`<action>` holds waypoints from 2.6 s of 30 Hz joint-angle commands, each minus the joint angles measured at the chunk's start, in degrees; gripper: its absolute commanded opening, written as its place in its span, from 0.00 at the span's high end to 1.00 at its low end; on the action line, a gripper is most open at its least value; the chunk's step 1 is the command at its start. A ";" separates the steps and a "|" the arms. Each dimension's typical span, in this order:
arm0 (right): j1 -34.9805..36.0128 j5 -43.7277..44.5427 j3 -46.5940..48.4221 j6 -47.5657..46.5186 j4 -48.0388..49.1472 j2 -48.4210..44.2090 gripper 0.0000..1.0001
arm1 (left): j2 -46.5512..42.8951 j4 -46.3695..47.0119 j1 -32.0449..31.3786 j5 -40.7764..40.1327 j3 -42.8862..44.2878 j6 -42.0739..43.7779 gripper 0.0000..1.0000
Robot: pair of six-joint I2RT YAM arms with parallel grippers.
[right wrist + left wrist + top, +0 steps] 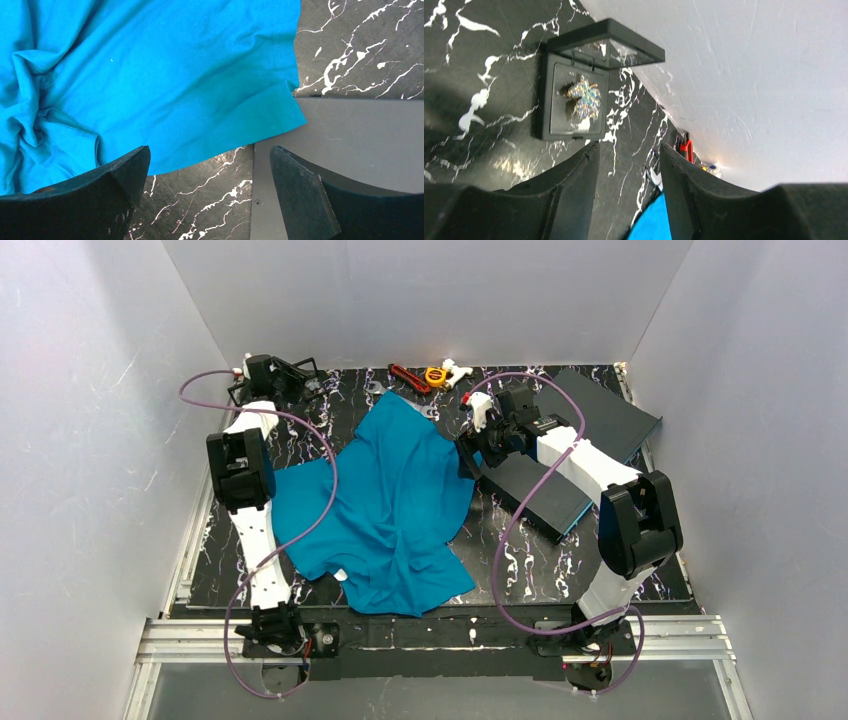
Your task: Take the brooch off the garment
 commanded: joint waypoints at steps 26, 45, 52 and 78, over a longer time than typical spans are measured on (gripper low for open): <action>15.89 -2.35 -3.08 -9.58 -8.79 1.17 0.02 | -37.18 -58.94 7.09 12.51 -23.80 93.43 0.50; 19.23 -2.58 -2.03 -11.68 -11.86 5.65 0.02 | -26.30 -46.44 6.14 -0.49 -29.31 97.09 0.59; 16.42 -2.54 -0.93 -11.51 -12.55 5.79 0.02 | -23.88 -41.94 6.11 -7.88 -32.14 100.60 0.62; 12.91 -0.25 0.98 -11.17 -11.90 4.65 0.02 | -16.91 -44.67 11.10 -9.51 -13.64 97.02 0.63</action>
